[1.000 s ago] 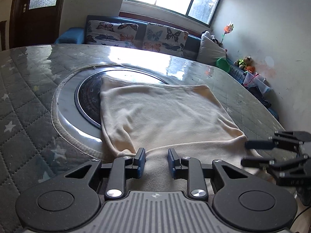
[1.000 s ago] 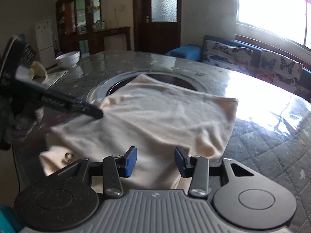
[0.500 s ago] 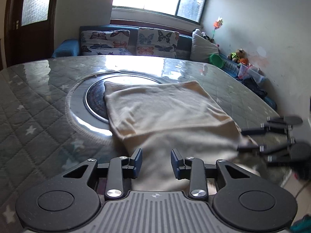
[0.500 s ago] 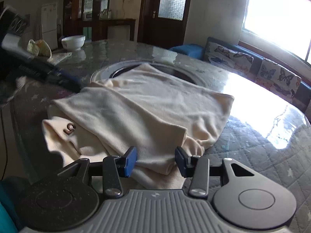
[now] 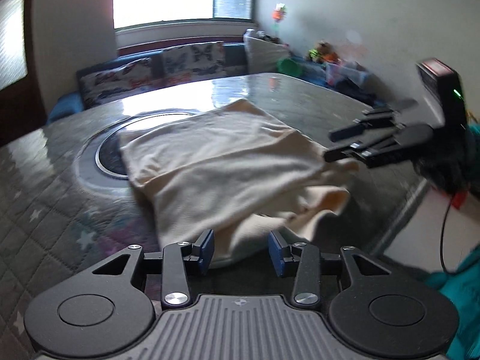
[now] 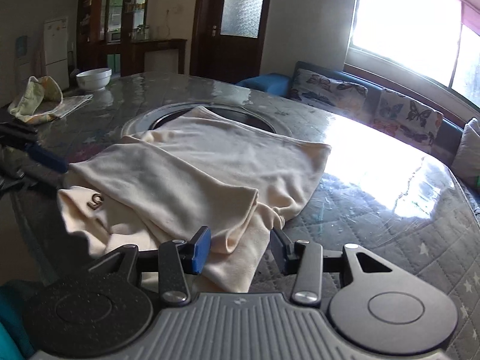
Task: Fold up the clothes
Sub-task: 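Grasp the hem edge of the cream sweatshirt with the right gripper, then lift the grasped hem and fold it over the body with the right gripper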
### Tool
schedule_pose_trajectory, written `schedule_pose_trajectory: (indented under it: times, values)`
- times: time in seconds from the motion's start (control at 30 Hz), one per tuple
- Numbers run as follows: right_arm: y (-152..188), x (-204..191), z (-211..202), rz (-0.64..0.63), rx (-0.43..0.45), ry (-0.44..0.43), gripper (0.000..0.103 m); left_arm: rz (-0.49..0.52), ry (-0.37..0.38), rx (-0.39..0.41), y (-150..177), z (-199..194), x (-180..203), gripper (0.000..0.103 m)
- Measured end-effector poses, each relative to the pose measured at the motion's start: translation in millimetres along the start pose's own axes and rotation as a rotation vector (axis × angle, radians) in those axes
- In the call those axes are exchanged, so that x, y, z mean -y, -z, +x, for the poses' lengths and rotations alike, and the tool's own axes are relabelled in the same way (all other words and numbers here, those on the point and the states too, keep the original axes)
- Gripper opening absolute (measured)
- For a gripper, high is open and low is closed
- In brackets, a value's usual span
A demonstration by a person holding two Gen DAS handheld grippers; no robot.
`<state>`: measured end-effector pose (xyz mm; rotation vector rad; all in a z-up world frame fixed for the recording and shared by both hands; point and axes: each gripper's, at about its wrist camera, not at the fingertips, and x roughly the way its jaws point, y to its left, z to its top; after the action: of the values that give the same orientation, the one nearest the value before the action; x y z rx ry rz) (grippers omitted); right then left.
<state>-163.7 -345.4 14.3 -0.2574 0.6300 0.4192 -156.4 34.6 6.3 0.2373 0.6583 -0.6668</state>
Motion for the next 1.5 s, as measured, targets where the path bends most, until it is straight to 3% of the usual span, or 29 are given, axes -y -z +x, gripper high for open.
schedule_pose_trajectory:
  times: [0.2, 0.43, 0.53, 0.6, 0.67, 0.83, 1.07, 1.13, 1.23, 1.4, 1.5]
  values:
    - [1.8, 3.2, -0.5, 0.023, -0.018, -0.001, 0.044, 0.099, -0.011, 0.007, 3.7, 8.4, 14.0, 0.043]
    - [-0.5, -7.3, -21.7, -0.058, -0.012, -0.015, 0.051, 0.194, -0.019, 0.036, 5.7, 18.8, 23.4, 0.043]
    - [-0.8, -14.2, -27.6, -0.102, -0.017, -0.032, 0.051, 0.203, -0.012, 0.056, 4.4, 20.7, 23.8, 0.032]
    - [-0.8, -20.3, -32.0, -0.137, -0.022, -0.053, 0.057, 0.188, -0.009, 0.067, 2.1, 21.6, 21.0, 0.016]
    - [-0.5, -27.0, -35.8, -0.175, -0.023, -0.073, 0.061, 0.168, -0.009, 0.082, -1.6, 21.6, 17.5, 0.013]
    - [-0.3, -43.7, -36.5, -0.257, -0.017, -0.130, 0.062, 0.114, -0.006, 0.121, -20.9, 21.4, 6.8, 0.011]
    - [0.5, -56.8, -11.3, -0.333, 0.000, -0.127, 0.062, 0.037, 0.018, 0.140, -46.1, 32.4, -13.9, 0.010]
    - [0.3, -56.2, -2.3, -0.345, -0.006, -0.107, 0.060, 0.025, 0.023, 0.137, -48.8, 35.5, -18.5, 0.010]
    - [-1.7, -51.6, 6.7, -0.345, -0.024, -0.087, 0.049, 0.005, 0.028, 0.135, -53.5, 39.7, -24.6, 0.010]
    - [-9.4, -41.2, 10.6, -0.314, -0.048, -0.115, 0.021, -0.009, 0.050, 0.122, -52.1, 42.2, -29.0, 0.012]
    - [-13.5, -37.6, 11.2, -0.300, -0.054, -0.125, 0.018, 0.004, 0.049, 0.121, -42.0, 34.7, -27.0, 0.013]
